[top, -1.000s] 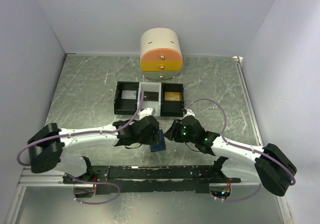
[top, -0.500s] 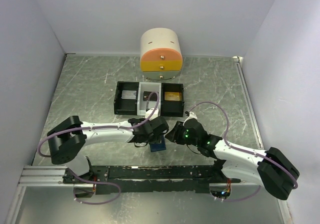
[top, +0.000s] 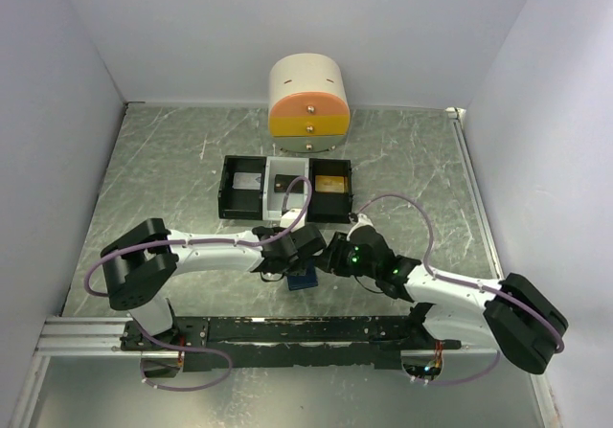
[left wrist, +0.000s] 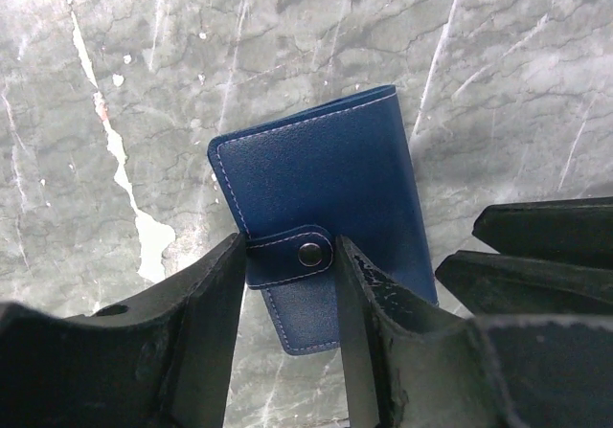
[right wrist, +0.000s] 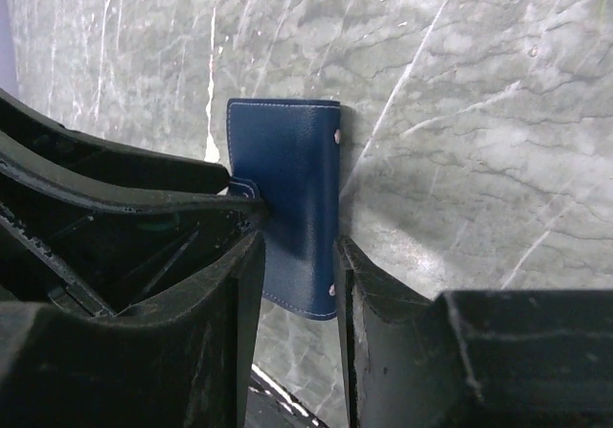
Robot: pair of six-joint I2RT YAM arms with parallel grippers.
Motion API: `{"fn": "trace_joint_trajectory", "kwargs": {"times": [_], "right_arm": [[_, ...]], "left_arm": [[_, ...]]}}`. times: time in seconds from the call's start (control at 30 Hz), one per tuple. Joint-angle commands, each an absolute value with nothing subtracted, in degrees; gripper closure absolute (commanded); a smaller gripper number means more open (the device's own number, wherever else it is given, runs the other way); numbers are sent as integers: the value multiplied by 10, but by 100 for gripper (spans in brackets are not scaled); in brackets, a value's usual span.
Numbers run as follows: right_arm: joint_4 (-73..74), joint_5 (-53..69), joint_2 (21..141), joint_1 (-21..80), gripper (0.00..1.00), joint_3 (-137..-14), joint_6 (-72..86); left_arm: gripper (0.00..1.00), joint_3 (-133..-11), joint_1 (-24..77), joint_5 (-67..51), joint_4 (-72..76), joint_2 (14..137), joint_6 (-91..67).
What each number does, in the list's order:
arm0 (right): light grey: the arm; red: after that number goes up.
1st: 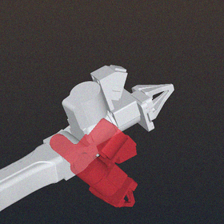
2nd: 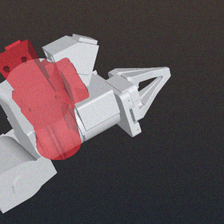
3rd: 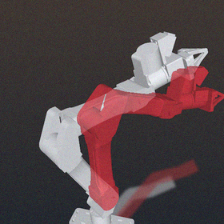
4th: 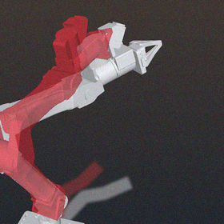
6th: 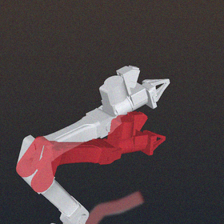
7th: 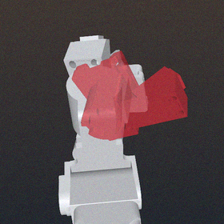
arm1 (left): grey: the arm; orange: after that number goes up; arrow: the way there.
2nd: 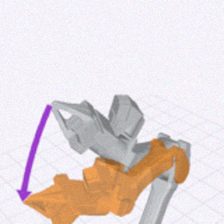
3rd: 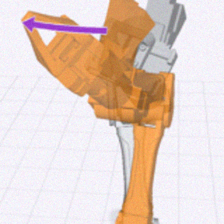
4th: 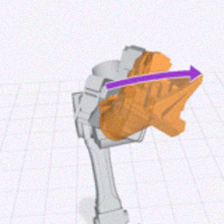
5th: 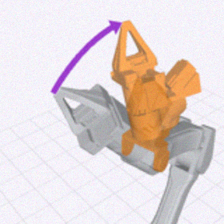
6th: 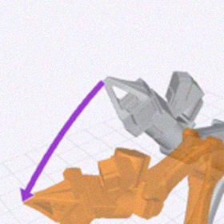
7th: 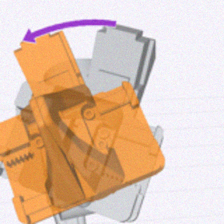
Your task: Take the credit cards out of the card holder
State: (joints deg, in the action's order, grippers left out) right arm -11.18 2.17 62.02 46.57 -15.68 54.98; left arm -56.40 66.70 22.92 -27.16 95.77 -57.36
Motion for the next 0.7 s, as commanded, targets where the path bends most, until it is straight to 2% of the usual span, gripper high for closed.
{"fn": "trace_joint_trajectory", "kwargs": {"times": [0.0, 0.23, 0.37, 0.57, 0.67], "right_arm": [[-147, 56, 632, 462, 65, -156, 535], [-114, 64, 669, 463, 63, -174, 516], [-106, 68, 684, 463, 63, -185, 504], [-93, 72, 685, 464, 63, -203, 482], [-93, 76, 690, 463, 63, -205, 469]], "left_arm": [[53, -560, 672, 237, -283, 970, -570], [70, -554, 676, 235, -280, 972, -567], [74, -547, 678, 231, -262, 963, -567], [85, -530, 679, 218, -226, 950, -563], [86, -524, 679, 218, -218, 943, -566]]}}
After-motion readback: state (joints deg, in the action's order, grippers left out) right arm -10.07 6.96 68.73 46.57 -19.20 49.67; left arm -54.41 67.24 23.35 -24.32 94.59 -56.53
